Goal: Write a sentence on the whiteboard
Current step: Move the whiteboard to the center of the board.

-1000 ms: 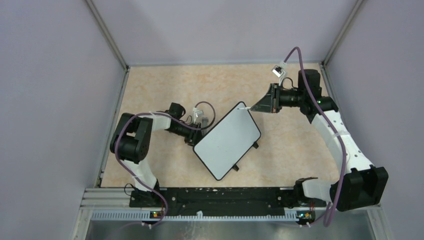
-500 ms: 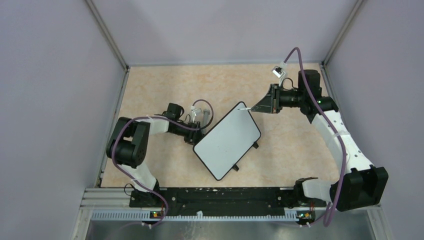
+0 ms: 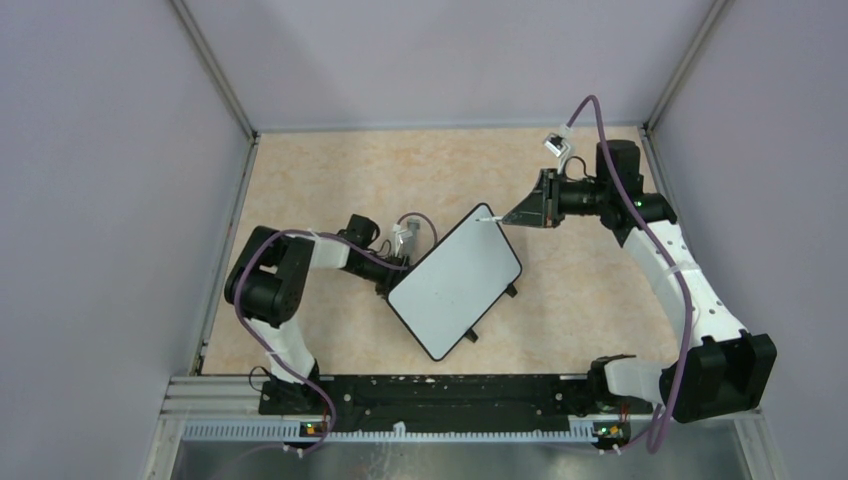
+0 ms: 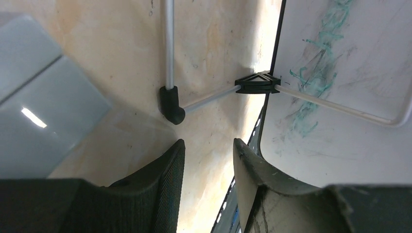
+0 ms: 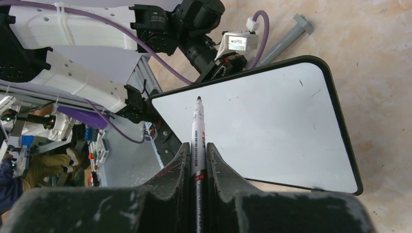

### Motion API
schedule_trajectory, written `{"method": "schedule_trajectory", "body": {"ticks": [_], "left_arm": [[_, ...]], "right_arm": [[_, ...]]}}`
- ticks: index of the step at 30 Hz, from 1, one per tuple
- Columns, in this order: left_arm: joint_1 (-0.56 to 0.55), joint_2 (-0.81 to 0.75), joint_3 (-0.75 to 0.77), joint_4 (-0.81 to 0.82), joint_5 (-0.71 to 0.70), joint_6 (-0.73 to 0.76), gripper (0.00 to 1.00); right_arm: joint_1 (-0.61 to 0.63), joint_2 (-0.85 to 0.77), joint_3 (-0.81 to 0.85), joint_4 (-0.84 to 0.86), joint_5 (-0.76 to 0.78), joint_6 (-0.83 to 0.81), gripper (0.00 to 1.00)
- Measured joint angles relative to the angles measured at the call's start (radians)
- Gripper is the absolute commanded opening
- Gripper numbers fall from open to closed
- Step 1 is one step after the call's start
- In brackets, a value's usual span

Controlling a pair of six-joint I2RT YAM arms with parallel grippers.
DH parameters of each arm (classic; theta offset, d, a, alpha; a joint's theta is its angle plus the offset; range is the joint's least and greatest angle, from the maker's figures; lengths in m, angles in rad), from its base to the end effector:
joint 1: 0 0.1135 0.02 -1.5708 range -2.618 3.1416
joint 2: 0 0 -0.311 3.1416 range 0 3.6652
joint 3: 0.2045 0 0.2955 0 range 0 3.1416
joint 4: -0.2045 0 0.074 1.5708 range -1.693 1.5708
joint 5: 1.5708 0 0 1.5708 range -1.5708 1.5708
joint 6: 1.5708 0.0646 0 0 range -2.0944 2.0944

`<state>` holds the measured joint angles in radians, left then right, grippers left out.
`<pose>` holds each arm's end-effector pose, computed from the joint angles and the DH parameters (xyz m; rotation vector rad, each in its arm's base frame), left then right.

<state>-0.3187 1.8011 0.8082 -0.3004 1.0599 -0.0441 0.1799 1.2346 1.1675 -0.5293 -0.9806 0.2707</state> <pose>0.2941 -0.1564 0.1052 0.5752 2.5849 -1.5874 0.2866 0.1067 0.3858 -0.4883 2.0837 1.3152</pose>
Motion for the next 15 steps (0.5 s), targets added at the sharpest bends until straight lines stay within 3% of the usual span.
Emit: {"method": "schedule_trajectory", "body": {"ticks": [15], "left_arm": [[-0.066,0.084,0.053,0.223,-0.013,-0.175,0.39]], "right_arm": [[0.000,-0.005,0.000,-0.100,0.001,-0.144,0.00]]}}
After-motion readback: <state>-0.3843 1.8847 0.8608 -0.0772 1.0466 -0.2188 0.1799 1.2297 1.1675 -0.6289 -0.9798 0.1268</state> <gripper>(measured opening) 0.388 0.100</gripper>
